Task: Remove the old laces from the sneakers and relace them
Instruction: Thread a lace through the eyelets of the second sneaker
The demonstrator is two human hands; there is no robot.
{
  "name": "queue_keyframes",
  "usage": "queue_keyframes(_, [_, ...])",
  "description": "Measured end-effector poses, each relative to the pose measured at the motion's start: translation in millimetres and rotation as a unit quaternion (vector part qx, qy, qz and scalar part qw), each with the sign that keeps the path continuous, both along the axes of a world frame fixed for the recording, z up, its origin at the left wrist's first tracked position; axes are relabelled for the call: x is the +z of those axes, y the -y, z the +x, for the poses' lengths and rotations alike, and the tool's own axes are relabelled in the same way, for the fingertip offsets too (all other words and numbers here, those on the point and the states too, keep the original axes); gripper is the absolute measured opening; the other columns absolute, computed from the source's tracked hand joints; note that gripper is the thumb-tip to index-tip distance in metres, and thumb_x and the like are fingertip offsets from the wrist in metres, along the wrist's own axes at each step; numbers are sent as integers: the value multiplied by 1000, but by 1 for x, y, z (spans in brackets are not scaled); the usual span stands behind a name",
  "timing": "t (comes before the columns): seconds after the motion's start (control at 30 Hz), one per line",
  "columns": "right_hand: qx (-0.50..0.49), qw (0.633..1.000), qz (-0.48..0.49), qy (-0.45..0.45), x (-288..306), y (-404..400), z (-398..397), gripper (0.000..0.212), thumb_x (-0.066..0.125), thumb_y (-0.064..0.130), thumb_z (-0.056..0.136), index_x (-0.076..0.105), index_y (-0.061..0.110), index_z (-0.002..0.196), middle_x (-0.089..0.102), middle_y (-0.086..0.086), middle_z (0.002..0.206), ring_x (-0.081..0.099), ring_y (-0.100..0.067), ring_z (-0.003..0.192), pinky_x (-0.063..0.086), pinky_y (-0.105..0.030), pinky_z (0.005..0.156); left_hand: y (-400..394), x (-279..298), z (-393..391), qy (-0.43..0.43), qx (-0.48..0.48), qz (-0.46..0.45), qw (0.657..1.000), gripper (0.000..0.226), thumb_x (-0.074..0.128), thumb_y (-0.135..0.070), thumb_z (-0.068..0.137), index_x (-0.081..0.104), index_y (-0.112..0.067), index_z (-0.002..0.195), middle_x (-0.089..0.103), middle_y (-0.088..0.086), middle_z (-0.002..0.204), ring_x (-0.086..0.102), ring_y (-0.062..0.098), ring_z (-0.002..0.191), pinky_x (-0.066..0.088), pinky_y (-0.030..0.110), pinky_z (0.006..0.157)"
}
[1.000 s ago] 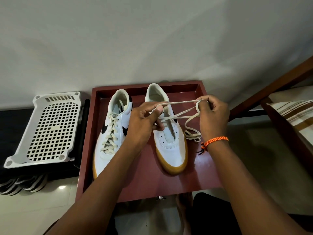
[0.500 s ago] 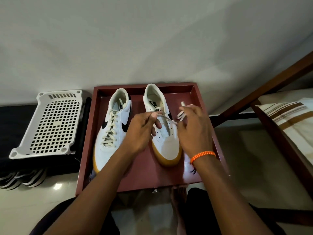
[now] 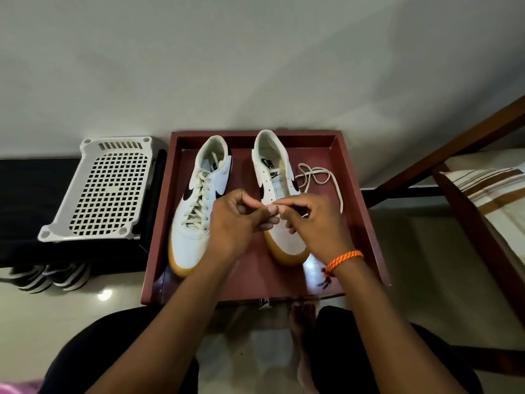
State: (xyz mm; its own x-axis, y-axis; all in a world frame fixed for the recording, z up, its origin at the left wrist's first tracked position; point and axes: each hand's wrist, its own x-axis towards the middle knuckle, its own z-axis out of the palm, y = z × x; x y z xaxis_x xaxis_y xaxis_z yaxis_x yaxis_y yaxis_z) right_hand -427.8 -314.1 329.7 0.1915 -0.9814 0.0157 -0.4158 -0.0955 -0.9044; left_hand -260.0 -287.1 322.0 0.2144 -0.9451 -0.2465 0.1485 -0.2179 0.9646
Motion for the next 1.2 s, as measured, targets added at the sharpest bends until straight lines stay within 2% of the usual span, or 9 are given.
queue_keyframes(0.23, [-52,993,-62,-82,-12,10,-4,3,84,17,87,85,19,89,73,10,80,69,-5,77,53,-22,70,18,-14,3,109,-43,46,992,20,86,-7,89,69,3,91,78,16,77,78,31,71,64,44,70])
queue_keyframes(0.37, [-108,987,-36,-114,-23,12,-5,6,83,13,85,85,17,89,78,9,85,72,-1,78,60,-27,77,18,-30,9,200,-70,91,973,12,79,-22,95,76,-20,84,78,2,77,77,21,68,66,56,74])
queue_keyframes(0.5, [-112,980,-38,-163,-32,11,-6,8,79,18,89,83,25,88,78,11,89,73,-7,83,60,-34,76,12,-33,10,326,-87,83,938,2,75,-31,93,75,-32,91,76,-13,86,73,9,80,62,43,84])
queue_keyframes(0.57, [-106,974,-37,-197,-36,10,-2,8,74,21,90,79,28,87,72,12,79,69,-14,79,57,-36,69,11,-33,9,361,-88,59,926,18,76,-27,93,73,-32,110,75,-14,106,70,8,96,59,40,91])
queue_keyframes(0.67, [-107,977,4,-185,-42,9,4,11,69,19,93,72,25,84,55,12,64,58,-13,68,44,-32,61,11,-30,6,362,-113,39,925,52,76,-23,92,65,-31,142,74,-3,130,69,16,117,55,37,103])
queue_keyframes(0.77, [-58,983,27,-170,-45,6,12,15,63,14,97,68,23,85,63,9,74,61,-15,75,44,-32,65,13,-31,6,376,-149,56,913,65,79,-28,91,58,-32,152,75,1,131,70,21,120,56,42,104])
queue_keyframes(0.9, [-33,982,70,-172,-45,7,17,23,59,8,98,67,20,80,66,8,74,62,-14,73,42,-28,66,14,-31,15,381,-156,58,910,61,81,-27,89,63,-31,147,74,-2,134,75,23,106,59,44,98])
queue_keyframes(1.1, [-50,975,146,-158,-42,9,21,30,58,6,95,66,18,69,67,1,70,64,-23,72,53,-35,71,15,-36,12,416,-152,48,895,56,87,-26,83,71,-30,137,75,5,132,69,28,123,58,49,101])
queue_keyframes(1.2, [-48,970,194,-137,-41,9,22,36,62,8,98,64,15,62,56,10,53,52,-15,58,43,-28,60,15,-42,13,415,-138,59,897,52,91,-31,78,74,-25,127,78,3,123,69,27,122,58,49,100])
